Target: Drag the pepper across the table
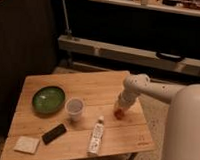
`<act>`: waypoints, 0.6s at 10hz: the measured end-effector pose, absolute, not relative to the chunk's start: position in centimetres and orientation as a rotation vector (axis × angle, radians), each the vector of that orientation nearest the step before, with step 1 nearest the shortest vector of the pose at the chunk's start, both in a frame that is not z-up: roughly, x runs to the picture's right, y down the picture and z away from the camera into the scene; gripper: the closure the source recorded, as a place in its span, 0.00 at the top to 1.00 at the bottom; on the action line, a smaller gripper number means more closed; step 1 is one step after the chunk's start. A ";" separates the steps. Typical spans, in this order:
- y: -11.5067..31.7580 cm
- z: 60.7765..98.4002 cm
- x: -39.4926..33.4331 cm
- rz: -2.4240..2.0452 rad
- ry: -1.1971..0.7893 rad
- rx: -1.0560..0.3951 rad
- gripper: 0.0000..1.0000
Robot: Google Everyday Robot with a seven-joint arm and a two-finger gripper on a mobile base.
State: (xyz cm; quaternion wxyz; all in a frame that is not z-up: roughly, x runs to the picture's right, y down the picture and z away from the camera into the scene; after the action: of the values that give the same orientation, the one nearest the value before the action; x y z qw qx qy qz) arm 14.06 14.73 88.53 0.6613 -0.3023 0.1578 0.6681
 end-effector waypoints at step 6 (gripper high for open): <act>14.1 88.3 12.7 1.473 0.358 -0.662 0.00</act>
State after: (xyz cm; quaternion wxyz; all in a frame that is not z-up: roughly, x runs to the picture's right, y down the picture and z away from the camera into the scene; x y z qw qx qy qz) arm 12.71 14.06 88.26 0.6770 -0.2943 0.1592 0.6555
